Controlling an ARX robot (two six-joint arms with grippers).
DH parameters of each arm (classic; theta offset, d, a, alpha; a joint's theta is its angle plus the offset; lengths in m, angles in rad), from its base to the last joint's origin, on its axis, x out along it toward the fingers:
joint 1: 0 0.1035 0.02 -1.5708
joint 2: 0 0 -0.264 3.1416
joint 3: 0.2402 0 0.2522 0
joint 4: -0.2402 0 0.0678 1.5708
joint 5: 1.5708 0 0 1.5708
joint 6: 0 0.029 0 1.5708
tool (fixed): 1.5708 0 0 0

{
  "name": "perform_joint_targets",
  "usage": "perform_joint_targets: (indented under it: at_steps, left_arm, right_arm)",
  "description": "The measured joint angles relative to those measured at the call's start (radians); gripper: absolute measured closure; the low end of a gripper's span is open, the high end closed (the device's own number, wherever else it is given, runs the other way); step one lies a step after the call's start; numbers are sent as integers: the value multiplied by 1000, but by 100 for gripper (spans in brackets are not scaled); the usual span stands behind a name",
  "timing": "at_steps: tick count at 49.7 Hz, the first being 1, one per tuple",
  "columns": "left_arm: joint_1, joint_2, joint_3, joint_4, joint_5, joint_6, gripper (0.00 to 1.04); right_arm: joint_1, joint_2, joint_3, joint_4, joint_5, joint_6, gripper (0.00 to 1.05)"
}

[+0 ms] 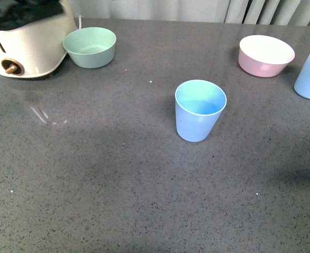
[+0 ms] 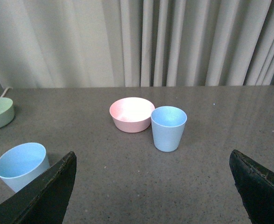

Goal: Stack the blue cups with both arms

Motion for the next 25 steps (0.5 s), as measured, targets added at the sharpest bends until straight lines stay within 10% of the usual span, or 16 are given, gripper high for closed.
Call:
perform_joint_targets:
  at_steps: [3, 10, 25]
  left_arm:
    - [53, -37, -159, 349, -175, 143, 23]
    - [201, -177, -448, 756, -119, 327, 46]
    - [362, -352, -793, 925, 29, 398, 98]
  right_arm:
    - [0, 0, 0, 0, -3, 0, 9]
    - [0, 0, 0, 0, -2, 0, 9]
    - [0, 0, 0, 0, -3, 0, 9]
